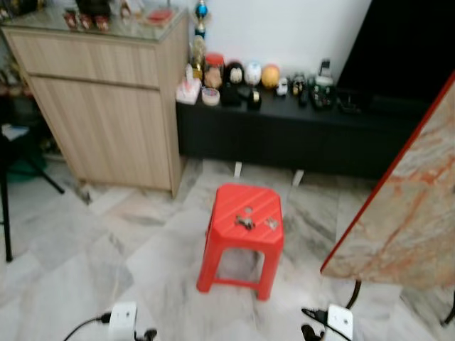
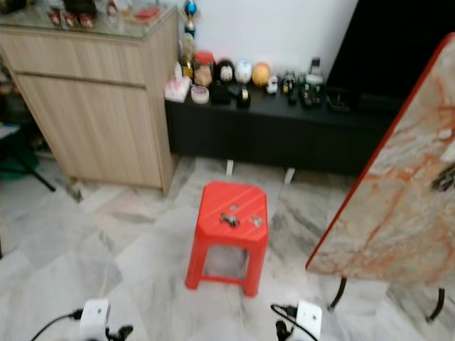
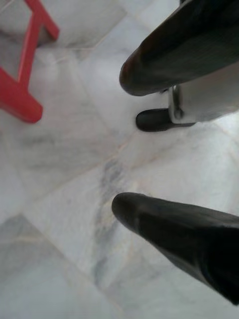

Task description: Hang keys on a hook

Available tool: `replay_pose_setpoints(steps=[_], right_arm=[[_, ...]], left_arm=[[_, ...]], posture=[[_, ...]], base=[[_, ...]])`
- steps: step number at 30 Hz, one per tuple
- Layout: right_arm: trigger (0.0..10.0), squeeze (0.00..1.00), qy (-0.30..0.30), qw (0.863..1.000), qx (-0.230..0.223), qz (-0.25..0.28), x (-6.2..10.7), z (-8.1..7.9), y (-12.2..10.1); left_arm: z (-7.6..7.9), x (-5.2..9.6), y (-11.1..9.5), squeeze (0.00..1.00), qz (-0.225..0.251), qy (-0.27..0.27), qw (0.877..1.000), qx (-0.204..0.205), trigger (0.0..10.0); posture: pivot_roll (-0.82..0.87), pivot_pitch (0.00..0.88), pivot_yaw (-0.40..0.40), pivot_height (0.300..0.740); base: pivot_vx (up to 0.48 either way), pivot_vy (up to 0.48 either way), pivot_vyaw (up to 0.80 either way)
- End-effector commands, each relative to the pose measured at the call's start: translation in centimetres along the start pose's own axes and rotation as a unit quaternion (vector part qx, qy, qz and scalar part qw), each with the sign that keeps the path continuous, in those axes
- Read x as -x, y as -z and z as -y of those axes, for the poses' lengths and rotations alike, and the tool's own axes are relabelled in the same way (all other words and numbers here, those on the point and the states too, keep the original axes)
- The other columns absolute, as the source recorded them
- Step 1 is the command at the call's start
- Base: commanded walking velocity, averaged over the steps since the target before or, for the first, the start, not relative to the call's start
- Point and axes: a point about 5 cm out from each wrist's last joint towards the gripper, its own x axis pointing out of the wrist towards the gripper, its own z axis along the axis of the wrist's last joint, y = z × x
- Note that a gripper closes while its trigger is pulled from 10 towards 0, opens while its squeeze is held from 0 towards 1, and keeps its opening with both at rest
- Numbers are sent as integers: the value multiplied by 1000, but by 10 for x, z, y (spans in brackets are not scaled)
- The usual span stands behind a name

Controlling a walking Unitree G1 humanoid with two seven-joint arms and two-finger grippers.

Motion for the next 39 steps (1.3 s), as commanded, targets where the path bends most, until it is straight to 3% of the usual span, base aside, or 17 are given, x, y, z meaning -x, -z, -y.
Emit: replay_pose_setpoints(steps=[1, 11, 14, 20, 22, 25, 28, 34, 39], right_arm=[[10000, 0, 5, 1000, 0, -13, 2, 3, 8], [10000, 0, 0, 1000, -1, -8, 1, 1, 6], [10000, 0, 8, 1000, 10, 22, 0, 2, -4], [10000, 0, 5, 994, 31, 109, -2, -2, -38], [10000, 0, -1, 987, 45, 152, -1, -5, -53], [10000, 0, -14, 973, 38, 227, 3, -10, -78], [10000, 0, -19, 957, 49, 284, 9, -11, -94], [10000, 0, -22, 937, 57, 344, 22, -12, -100], [10000, 0, -32, 930, 55, 362, 27, -15, -101]], left_arm=[[1, 0, 3, 0, -8, 4, 1000, -4, 10000], [0, 1, 3, 0, -4, -1, 1000, -6, 10000], [-1, 0, -1, 0, 9, 2, 1000, -7, 10000], [0, -3, -39, 0, 100, 9, 995, 11, 10000], [3, -3, -59, 0, 153, 15, 988, 19, 10000], [11, 4, -94, 0, 257, 35, 965, 29, 10000], [20, 11, -106, 0, 309, 56, 949, 33, 10000], [22, 30, -107, 0, 368, 59, 927, 27, 10000], [17, 38, -109, 0, 385, 53, 921, 37, 10000]], posture=[[37, 0, -77, 740], [40, 0, -75, 740], [43, 0, -78, 740], [33, 0, -77, 740], [37, 0, -81, 740], [30, 0, -89, 740], [33, 0, -91, 740], [26, 0, -88, 740], [29, 0, -88, 740]], base=[[0, 375, 0], [0, 181, 0], [0, 0, 0], [0, 0, 0], [0, 0, 0], [0, 0, 0], [0, 0, 0], [0, 0, 0], [0, 0, 0]])
